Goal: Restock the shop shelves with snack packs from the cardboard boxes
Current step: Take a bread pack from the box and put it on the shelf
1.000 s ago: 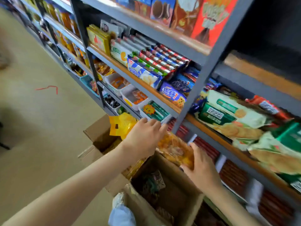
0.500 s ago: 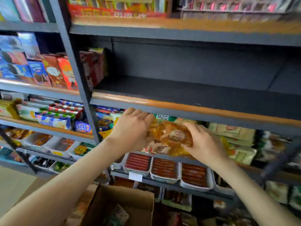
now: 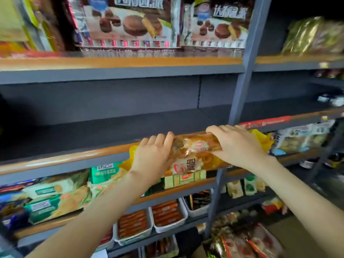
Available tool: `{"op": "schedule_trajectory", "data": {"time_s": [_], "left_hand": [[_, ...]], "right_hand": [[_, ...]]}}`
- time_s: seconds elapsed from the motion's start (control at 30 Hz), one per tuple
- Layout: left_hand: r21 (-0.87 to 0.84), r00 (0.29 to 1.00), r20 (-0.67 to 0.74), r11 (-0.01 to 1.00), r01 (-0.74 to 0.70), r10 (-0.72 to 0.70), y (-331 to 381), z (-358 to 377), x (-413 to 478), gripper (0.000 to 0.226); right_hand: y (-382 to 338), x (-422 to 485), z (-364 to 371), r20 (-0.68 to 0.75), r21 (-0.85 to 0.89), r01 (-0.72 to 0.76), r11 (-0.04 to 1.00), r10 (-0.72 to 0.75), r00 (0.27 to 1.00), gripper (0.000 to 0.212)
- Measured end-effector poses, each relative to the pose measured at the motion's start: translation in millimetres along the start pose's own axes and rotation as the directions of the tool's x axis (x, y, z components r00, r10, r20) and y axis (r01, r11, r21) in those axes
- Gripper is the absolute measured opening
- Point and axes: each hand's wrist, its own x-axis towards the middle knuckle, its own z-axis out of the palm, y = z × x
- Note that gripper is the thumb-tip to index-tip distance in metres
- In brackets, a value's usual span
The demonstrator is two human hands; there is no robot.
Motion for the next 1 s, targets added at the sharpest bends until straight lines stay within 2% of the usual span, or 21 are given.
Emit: {"op": "schedule_trajectory", "data": {"time_s": [0.07, 0.13, 0.23, 0.3, 0.37, 0.43, 0.5, 0.53, 0.57, 0.6, 0.63, 0.67, 0.7, 0.77, 0.83, 0.9, 1.0], "left_hand": [[0.005, 0.98, -0.198, 0.999, -0.031, 0.032, 13.2, 6.5, 19.3, 0.076], [0.077, 0.924, -0.379, 0.997, -0.031, 0.058, 29.8, 3.5, 34.8, 0.073], [0.152, 0.838, -0.544, 0.986, 0.063, 0.03, 64.5, -2.5, 53.9, 0.065], [0.079, 0.77, -0.636, 0.989, 0.124, -0.046, 94.1, 3.0, 64.6, 0.067], [-0.084, 0.718, -0.672, 0.982, 0.17, -0.182, 127.0, 11.3, 78.4, 0.076], [-0.305, 0.706, -0.605, 0.926, 0.222, -0.368, 162.2, 21.9, 93.7, 0.086], [-0.537, 0.707, -0.475, 0.809, 0.239, -0.524, 197.2, 31.7, 109.9, 0.095], [-0.657, 0.707, -0.389, 0.716, 0.237, -0.591, 213.7, 36.5, 117.7, 0.098], [-0.792, 0.727, -0.248, 0.567, 0.229, -0.64, 229.5, 31.8, 124.3, 0.103], [-0.897, 0.77, -0.061, 0.373, 0.237, -0.636, 243.3, 27.9, 130.6, 0.107], [-0.947, 0.815, 0.112, 0.186, 0.26, -0.569, 256.0, 22.9, 136.6, 0.11], [-0.958, 0.855, 0.224, 0.054, 0.281, -0.468, 267.8, 19.0, 142.4, 0.108], [-0.955, 0.892, 0.283, -0.016, 0.297, -0.351, 278.7, 14.8, 148.6, 0.104], [-0.966, 0.943, 0.259, -0.064, 0.251, -0.207, 297.2, 12.4, 161.7, 0.101], [-0.973, 0.955, 0.219, -0.119, 0.198, -0.201, 310.8, 6.8, 175.2, 0.094], [-0.969, 0.957, 0.206, -0.179, 0.171, -0.202, 320.6, 0.9, 186.1, 0.088], [-0.97, 0.964, 0.196, -0.182, 0.163, -0.181, 330.2, 0.2, 199.7, 0.084]], "right_hand": [[25.9, -7.3, -6.6, 0.02, 0.044, -0.093, 0.995, 0.092, 0.996, 0.052], [57.6, -15.3, -8.8, 0.064, 0.137, -0.197, 0.971, 0.19, 0.98, 0.054], [114.5, -30.4, -8.7, 0.108, 0.312, -0.334, 0.889, 0.316, 0.943, 0.059], [153.5, -42.4, -10.2, 0.128, 0.391, -0.389, 0.834, 0.369, 0.92, 0.062], [192.1, -56.6, -13.6, 0.119, 0.462, -0.414, 0.784, 0.408, 0.905, 0.06], [229.8, -70.2, -15.7, 0.097, 0.552, -0.414, 0.724, 0.437, 0.894, 0.056], [264.2, -82.4, -16.2, 0.08, 0.634, -0.412, 0.654, 0.475, 0.876, 0.055], [278.5, -87.2, -17.0, 0.065, 0.67, -0.407, 0.62, 0.497, 0.865, 0.054], [290.5, -91.6, -18.3, 0.052, 0.714, -0.393, 0.58, 0.516, 0.855, 0.053], [300.4, -94.7, -20.1, 0.046, 0.762, -0.376, 0.528, 0.535, 0.844, 0.052], [309.5, -97.2, -20.7, 0.05, 0.818, -0.349, 0.456, 0.55, 0.834, 0.051], [318.6, -99.0, -20.5, 0.06, 0.865, -0.326, 0.382, 0.566, 0.823, 0.051], [326.5, -99.9, -19.4, 0.083, 0.903, -0.304, 0.302, 0.572, 0.816, 0.052], [340.7, -100.6, -14.5, 0.149, 0.945, -0.287, 0.158, 0.573, 0.806, 0.062], [351.2, -102.6, -11.0, 0.209, 0.962, -0.272, 0.026, 0.571, 0.794, 0.067], [356.6, -107.2, -11.3, 0.247, 0.963, -0.263, -0.056, 0.567, 0.786, 0.061], [364.0, -118.1, -7.4, 0.307, 0.948, -0.293, -0.122, 0.586, 0.75, 0.038]]}}
